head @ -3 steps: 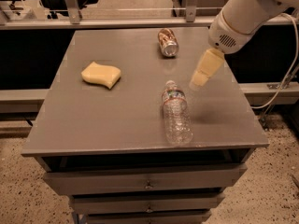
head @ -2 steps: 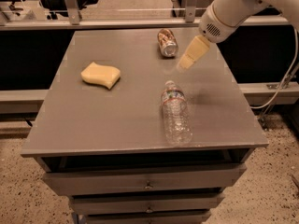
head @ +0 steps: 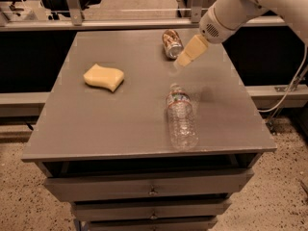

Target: Place orange can upright

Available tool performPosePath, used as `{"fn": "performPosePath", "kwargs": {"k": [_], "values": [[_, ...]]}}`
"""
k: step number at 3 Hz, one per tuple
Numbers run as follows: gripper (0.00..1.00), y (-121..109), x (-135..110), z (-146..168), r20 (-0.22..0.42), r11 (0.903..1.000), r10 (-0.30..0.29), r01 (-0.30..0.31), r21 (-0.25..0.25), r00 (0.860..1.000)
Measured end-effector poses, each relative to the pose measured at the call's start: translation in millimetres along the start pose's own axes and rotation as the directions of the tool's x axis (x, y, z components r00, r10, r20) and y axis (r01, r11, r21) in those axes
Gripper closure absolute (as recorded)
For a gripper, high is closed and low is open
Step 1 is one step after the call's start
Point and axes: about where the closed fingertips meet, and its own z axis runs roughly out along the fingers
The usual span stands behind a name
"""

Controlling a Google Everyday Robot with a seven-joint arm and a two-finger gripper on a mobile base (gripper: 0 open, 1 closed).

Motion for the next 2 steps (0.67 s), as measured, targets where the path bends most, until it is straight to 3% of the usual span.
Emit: {"fn": "performPosePath", "kwargs": {"k": [1,2], "values": [[0.0,-22.8,-47.0,36.7,0.115,0.9828,0.171,-0.178,0.049,0.978],[0.0,-35.8,-79.5,58.6,0.146,0.9549,0.267,-0.282,0.092,0.952]]}}
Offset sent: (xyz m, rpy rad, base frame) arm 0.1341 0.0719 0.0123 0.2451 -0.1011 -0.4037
